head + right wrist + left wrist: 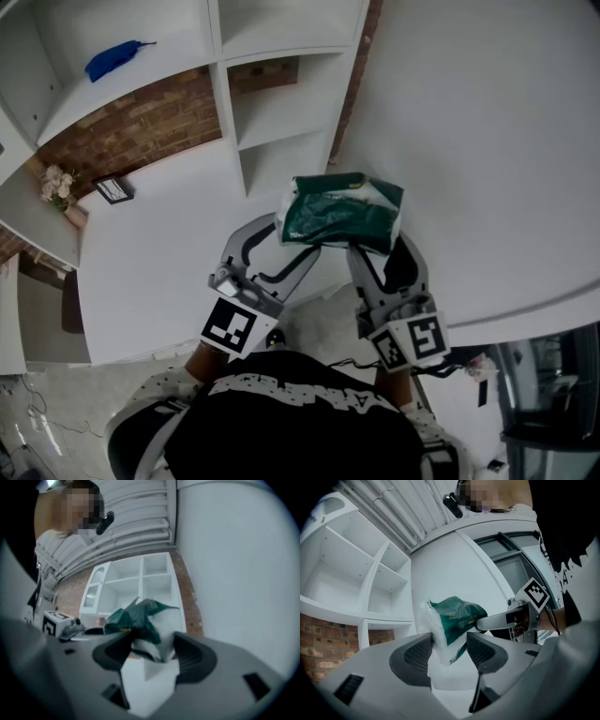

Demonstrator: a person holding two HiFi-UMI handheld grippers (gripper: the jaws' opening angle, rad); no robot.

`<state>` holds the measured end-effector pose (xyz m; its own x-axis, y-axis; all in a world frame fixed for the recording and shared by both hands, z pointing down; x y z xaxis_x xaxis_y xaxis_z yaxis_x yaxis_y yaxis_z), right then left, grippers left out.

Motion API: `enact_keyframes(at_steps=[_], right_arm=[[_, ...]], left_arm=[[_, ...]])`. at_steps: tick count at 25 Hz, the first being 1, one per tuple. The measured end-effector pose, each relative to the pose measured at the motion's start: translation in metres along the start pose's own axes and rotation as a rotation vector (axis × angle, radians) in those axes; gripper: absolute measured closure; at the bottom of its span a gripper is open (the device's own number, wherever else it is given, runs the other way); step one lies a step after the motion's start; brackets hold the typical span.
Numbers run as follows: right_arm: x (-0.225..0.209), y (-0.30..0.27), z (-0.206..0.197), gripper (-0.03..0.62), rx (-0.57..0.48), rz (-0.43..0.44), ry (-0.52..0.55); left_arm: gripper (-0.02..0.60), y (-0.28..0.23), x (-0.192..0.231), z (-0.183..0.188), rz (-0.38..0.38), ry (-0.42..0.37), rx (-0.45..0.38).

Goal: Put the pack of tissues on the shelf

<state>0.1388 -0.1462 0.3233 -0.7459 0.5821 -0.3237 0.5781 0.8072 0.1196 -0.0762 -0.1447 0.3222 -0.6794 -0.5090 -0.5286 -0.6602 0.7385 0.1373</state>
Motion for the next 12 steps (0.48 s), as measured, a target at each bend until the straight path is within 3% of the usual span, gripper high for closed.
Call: enact_keyframes(at_steps=[12], right_arm=[[-0.015, -0.071, -0.011, 0.295, 0.032, 0.048, -0.024]], left_arm=[[0.322, -0.017, 0.047, -0.037, 0.037, -0.021, 0.041]])
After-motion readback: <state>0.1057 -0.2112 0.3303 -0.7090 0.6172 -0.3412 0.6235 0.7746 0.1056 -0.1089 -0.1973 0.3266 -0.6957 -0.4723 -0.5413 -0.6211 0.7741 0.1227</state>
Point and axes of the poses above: the fingertips, and each gripper's own axes: y backward along the fingers, x to its left, z out of its top, the point moved 10 cm from there along y, backward along the fingers, and after that the axes turned 15 degrees about -y, right-handed, at the moved point
